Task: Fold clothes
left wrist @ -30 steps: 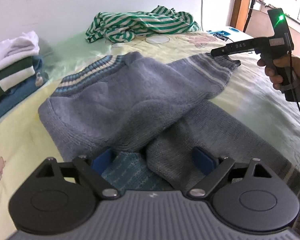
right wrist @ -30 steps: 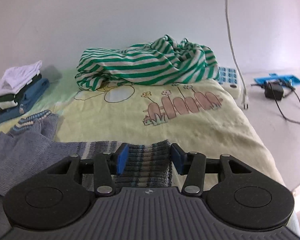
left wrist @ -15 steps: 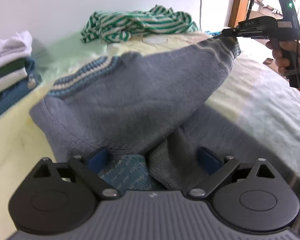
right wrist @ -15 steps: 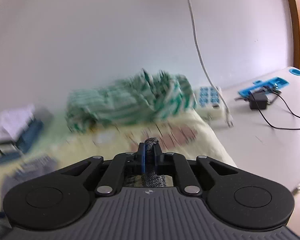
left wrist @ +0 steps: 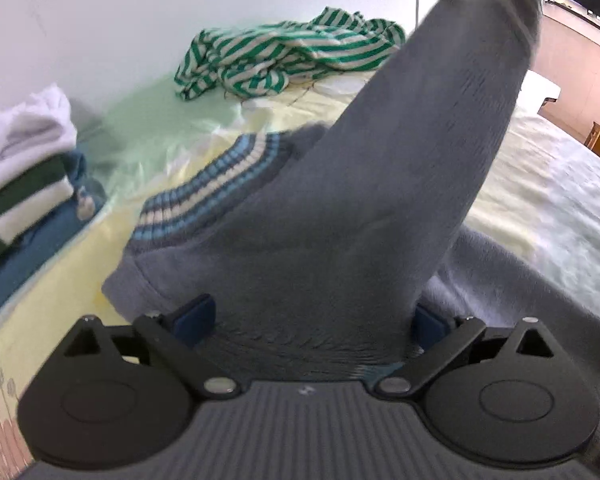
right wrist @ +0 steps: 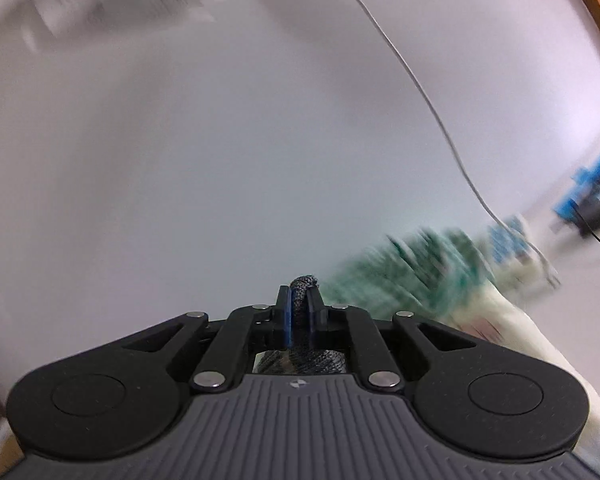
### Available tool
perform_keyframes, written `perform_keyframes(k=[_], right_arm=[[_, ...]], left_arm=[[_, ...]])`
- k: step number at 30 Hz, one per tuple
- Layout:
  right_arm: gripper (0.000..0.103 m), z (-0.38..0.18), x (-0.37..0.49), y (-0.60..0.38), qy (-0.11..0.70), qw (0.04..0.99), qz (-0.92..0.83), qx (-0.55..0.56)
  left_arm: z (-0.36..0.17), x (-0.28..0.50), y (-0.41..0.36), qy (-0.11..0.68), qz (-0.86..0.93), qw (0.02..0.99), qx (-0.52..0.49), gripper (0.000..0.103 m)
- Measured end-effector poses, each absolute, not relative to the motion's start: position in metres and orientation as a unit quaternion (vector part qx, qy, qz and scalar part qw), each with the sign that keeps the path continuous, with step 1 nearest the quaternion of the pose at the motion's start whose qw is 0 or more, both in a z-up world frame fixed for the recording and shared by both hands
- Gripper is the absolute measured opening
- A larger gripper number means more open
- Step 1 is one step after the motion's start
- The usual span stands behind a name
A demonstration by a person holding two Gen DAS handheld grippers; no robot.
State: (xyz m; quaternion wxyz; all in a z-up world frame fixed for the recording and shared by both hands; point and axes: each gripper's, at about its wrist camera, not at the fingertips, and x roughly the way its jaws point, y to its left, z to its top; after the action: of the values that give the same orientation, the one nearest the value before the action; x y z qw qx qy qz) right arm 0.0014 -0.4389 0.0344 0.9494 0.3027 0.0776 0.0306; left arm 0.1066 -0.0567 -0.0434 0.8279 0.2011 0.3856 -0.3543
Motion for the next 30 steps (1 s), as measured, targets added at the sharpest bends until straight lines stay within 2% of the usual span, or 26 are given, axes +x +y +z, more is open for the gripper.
perform_keyframes(k=[3, 6, 9, 13, 20, 25, 28, 30], right_arm=[[0.008, 0.041, -0.003, -0.434, 0.073, 0.961, 0.015, 0.268], [0.008, 0.015, 0.01, -0.434, 0.137, 0.958, -0.02, 0.253], [0.008, -0.017, 0.026, -0.433, 0.193, 0.95, -0.045, 0.24], [0.008, -0.041, 0.033, -0.434, 0.228, 0.94, -0.065, 0.244], [0.008, -0.036, 0.044, -0.449, 0.211, 0.932, -0.066, 0.286], [0.008, -0.02, 0.061, -0.439, 0.205, 0.939, -0.049, 0.272], [0.008, -0.021, 0.067, -0.429, 0.216, 0.942, -0.045, 0.252], [0.008, -0.022, 0.068, -0.425, 0.225, 0.942, -0.05, 0.244]], left_arm=[[-0.043, 0.105, -0.064, 0.381, -0.373, 0.821, 0.203, 0.099], [-0.051, 0.109, -0.065, 0.397, -0.382, 0.813, 0.19, 0.1], [-0.047, 0.115, -0.054, 0.423, -0.393, 0.8, 0.16, 0.096], [-0.033, 0.106, -0.038, 0.437, -0.413, 0.783, 0.156, 0.095], [-0.021, 0.058, -0.032, 0.442, -0.469, 0.756, 0.115, 0.093], [-0.046, 0.037, -0.047, 0.443, -0.451, 0.764, 0.131, 0.09], [-0.053, 0.032, -0.047, 0.432, -0.441, 0.775, 0.133, 0.094], [-0.044, 0.028, -0.048, 0.434, -0.437, 0.776, 0.135, 0.088]])
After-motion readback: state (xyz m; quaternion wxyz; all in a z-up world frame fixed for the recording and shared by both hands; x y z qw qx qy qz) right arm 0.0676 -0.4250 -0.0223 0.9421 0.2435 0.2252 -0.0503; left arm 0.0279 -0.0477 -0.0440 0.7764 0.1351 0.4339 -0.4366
